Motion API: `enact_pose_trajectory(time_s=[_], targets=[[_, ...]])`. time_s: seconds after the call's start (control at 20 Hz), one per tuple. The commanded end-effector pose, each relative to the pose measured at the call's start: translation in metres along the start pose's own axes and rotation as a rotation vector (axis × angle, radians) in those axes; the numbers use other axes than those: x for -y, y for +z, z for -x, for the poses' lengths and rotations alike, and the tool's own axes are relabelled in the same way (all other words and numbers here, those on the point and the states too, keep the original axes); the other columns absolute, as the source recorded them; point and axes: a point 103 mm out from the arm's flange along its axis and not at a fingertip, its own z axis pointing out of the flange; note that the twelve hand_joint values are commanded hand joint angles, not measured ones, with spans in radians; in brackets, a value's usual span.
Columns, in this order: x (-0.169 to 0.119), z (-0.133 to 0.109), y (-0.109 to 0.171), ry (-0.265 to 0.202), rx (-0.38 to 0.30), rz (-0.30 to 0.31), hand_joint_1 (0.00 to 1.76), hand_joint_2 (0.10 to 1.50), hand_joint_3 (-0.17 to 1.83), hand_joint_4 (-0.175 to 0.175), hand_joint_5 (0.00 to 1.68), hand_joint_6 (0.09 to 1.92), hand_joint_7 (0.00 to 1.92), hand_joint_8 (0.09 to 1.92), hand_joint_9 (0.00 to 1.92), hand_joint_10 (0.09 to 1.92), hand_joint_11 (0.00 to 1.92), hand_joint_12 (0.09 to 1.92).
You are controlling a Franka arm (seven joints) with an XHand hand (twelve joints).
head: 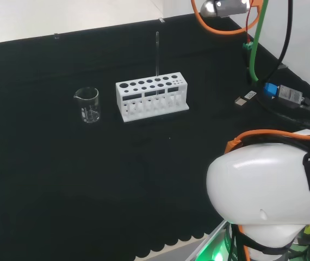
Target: Take the glass rod from the white test tube rack.
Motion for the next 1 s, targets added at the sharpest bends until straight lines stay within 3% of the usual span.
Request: enact_pose_trajectory(time_s=[0.05, 0.15, 0.25, 0.4, 0.55, 0.7, 0.8, 1.0], targets=[[0.071, 0.064, -0.078, 0.184, 0.039, 0.119, 0.65, 0.8, 0.58, -0.03, 0.28, 0.29, 0.28, 0.51, 0.34, 0.67, 0.29, 1.0], [0.078, 0.066, -0.084, 0.183, 0.042, 0.142, 0.56, 0.84, 0.5, -0.006, 0.16, 0.12, 0.06, 0.46, 0.08, 0.74, 0.07, 1.02], [0.08, 0.07, -0.085, 0.174, 0.054, 0.144, 0.53, 0.86, 0.47, -0.001, 0.14, 0.09, 0.01, 0.45, 0.02, 0.76, 0.01, 1.02], [0.081, 0.065, -0.087, 0.215, 0.05, 0.138, 0.53, 0.86, 0.46, -0.001, 0.14, 0.09, 0.0, 0.46, 0.0, 0.78, 0.0, 1.02], [0.08, 0.067, -0.087, 0.2, 0.065, 0.138, 0.53, 0.86, 0.46, -0.002, 0.14, 0.09, 0.0, 0.47, 0.0, 0.79, 0.0, 1.02], [0.08, 0.068, -0.091, 0.215, 0.097, 0.139, 0.53, 0.86, 0.46, -0.002, 0.14, 0.09, 0.0, 0.47, 0.0, 0.79, 0.0, 1.02], [0.08, 0.062, -0.088, 0.175, 0.09, 0.143, 0.53, 0.87, 0.45, -0.002, 0.15, 0.09, 0.0, 0.48, 0.0, 0.8, 0.0, 1.01], [0.079, 0.057, -0.085, 0.184, 0.134, 0.129, 0.53, 0.87, 0.45, -0.003, 0.15, 0.09, 0.0, 0.49, 0.0, 0.8, 0.0, 1.01]])
